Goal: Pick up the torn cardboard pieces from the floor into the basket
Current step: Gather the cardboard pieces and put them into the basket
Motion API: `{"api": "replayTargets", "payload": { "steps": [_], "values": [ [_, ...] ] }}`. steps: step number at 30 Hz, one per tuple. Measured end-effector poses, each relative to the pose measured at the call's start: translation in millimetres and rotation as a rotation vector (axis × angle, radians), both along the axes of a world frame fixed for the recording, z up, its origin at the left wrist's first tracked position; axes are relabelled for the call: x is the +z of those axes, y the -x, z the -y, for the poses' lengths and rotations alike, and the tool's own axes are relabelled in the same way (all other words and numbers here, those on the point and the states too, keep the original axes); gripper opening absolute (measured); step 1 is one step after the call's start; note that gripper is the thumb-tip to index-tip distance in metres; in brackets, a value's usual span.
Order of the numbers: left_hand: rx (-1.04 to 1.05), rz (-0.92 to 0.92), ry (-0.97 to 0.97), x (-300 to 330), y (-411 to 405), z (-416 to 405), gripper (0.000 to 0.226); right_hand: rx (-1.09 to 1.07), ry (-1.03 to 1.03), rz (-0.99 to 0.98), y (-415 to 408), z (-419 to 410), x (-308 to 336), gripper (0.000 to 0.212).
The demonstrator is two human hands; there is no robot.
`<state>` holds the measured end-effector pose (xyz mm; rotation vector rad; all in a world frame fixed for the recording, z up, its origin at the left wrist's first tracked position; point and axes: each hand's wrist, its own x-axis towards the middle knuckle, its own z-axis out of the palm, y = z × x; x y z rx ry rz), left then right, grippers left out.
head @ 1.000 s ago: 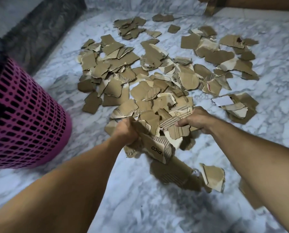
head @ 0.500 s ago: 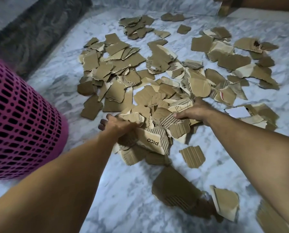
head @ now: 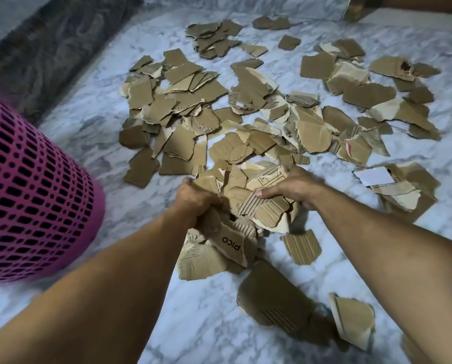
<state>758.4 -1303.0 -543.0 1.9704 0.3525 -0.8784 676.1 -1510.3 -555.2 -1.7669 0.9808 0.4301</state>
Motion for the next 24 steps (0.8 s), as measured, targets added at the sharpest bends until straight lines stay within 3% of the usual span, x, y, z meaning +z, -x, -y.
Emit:
{"api": "replayTargets", "payload": {
  "steps": [6,8,10,15,19,22,24],
  "values": [
    [0.053,0.092,0.071,18,-1,3,0.064,-0.1,-0.144,0.095,12,2,9,0.158],
    [0.054,0.141,0.051,30,-6,0,0.052,-0.111,-0.142,0.127,15,4,24,0.159],
    [0.051,0.226,0.029,46,-13,-4,0.03,-0.121,-0.124,0.144,14,9,43,0.153],
    [0.117,0.291,0.022,102,-32,-17,0.038,-0.148,-0.15,0.222,3,35,67,0.138],
    [0.096,0.327,0.072,163,-37,-30,0.041,-0.187,-0.194,0.316,2,-2,157,0.095],
    [0.086,0.395,0.119,219,-37,-48,0.04,-0.161,-0.144,0.384,-6,-22,200,0.134],
    [0.085,0.436,0.129,253,-39,-67,0.039,-0.114,-0.16,0.441,-13,-40,229,0.13]
  ]
}}
